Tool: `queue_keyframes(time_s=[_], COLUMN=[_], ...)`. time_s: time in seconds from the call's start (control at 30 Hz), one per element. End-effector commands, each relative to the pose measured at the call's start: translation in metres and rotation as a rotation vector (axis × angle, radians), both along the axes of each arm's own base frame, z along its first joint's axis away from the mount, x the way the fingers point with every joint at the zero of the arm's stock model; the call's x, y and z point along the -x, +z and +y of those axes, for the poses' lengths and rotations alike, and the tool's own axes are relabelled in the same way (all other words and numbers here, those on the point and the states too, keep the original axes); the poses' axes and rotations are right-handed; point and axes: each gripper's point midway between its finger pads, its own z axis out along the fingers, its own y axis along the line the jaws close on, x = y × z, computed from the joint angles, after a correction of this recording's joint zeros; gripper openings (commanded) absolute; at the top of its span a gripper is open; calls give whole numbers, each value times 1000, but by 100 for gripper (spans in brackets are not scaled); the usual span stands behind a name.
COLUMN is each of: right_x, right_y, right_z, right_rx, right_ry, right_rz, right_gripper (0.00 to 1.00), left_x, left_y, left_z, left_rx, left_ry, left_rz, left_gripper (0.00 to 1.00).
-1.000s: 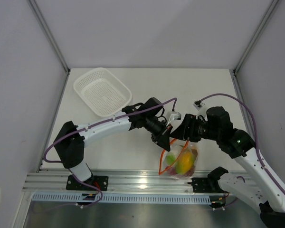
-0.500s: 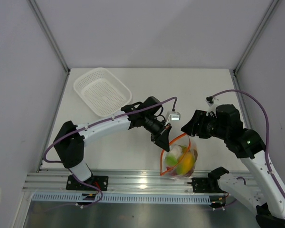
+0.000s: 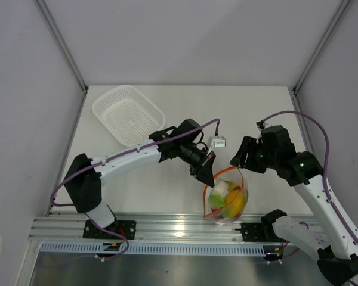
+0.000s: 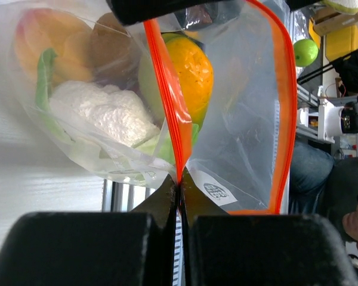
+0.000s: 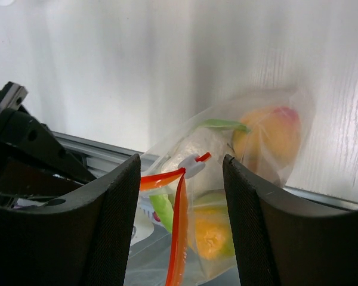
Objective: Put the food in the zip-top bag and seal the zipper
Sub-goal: Adjust the zipper food storage bag at the center of the board.
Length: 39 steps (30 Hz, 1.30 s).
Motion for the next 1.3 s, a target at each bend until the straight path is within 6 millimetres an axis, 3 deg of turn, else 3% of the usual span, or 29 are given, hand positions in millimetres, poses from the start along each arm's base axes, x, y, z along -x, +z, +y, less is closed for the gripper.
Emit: queue_keyframes(time_s=[0.0,0.23,0.57,0.67,0.87,0.9,0.97,1.07,1.27], right_x=[-4,0,3,2,-2,-2,-2,-4,-6], right_y=[11,3,-2,2,14,15,17,20,30], right_z=[-4,0,2,1,-3,-4,-5,-6,-10], right_rx=[-7,-26,-56,-64,-62,-61,-60,-61,-69], right_ry=[-55,-64,-87,-101,-131,-136,-141,-154,-198], right_rz=[1,53,74,61,30,29,27,23,13], right_gripper=[59,50,14,8,0,0,0,0,0], left_x=[-8,-10,-10,-9,-7,-7,-7,-7,-13], left_y=[47,48,52,51,55,58,61,71,92], left_z=[-7,-12,-17,-16,-14,-14,-14,-16,-34], left_rx=[122,126,108,99,100,106,110,122,169], left_ry=[28,39,29,36,50,51,60,73,99], left_rz=[-77,-68,-102,-114,-153,-161,-178,-211,-308], left_gripper=[1,1,1,8,32,46,60,68,94])
